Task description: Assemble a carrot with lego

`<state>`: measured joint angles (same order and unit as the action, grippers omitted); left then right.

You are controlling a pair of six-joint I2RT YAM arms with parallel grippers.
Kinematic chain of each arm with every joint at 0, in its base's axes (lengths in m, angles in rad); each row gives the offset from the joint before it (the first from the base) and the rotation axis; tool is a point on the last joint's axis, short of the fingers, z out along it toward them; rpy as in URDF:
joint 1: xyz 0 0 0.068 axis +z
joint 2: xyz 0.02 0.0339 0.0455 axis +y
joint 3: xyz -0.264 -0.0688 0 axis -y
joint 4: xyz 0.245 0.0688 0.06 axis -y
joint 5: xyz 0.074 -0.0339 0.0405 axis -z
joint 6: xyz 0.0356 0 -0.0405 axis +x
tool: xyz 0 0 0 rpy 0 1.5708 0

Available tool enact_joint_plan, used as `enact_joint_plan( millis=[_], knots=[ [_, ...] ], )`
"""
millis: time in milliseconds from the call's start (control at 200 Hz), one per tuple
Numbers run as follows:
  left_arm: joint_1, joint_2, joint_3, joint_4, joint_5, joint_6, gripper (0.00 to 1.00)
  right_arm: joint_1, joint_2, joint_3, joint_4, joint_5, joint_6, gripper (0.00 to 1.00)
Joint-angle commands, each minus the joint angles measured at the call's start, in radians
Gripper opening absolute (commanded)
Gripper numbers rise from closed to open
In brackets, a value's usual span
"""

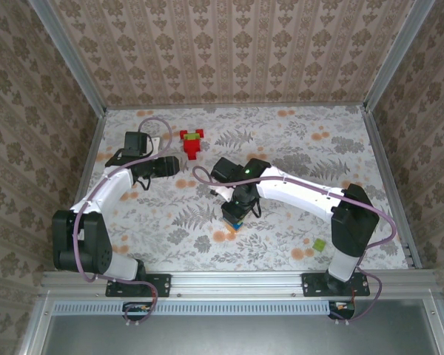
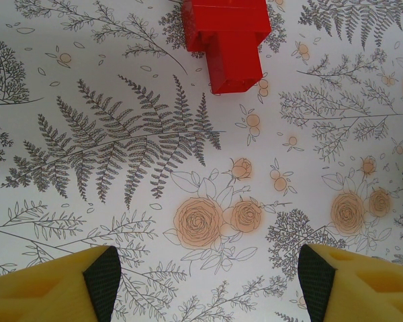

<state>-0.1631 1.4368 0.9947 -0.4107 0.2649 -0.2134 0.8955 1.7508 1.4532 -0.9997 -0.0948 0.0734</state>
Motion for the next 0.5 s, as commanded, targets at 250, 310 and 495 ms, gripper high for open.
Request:
enact_joint_plan(
  millis=[250,310,495],
  knots=[
    [-0.006,-0.016,0.009,0.001,-0.002,0.019,0.73,0.026,0.034,-0.024,0.008,-0.021,-0.013,0.32],
    [-0.007,-0.016,0.009,0.001,-0.001,0.019,0.73,0.029,0.029,-0.03,0.006,-0.019,-0.013,0.32],
    [-0.007,-0.015,0.011,0.002,0.0,0.017,0.73,0.028,0.017,-0.049,-0.004,0.002,-0.018,0.32]
  ],
)
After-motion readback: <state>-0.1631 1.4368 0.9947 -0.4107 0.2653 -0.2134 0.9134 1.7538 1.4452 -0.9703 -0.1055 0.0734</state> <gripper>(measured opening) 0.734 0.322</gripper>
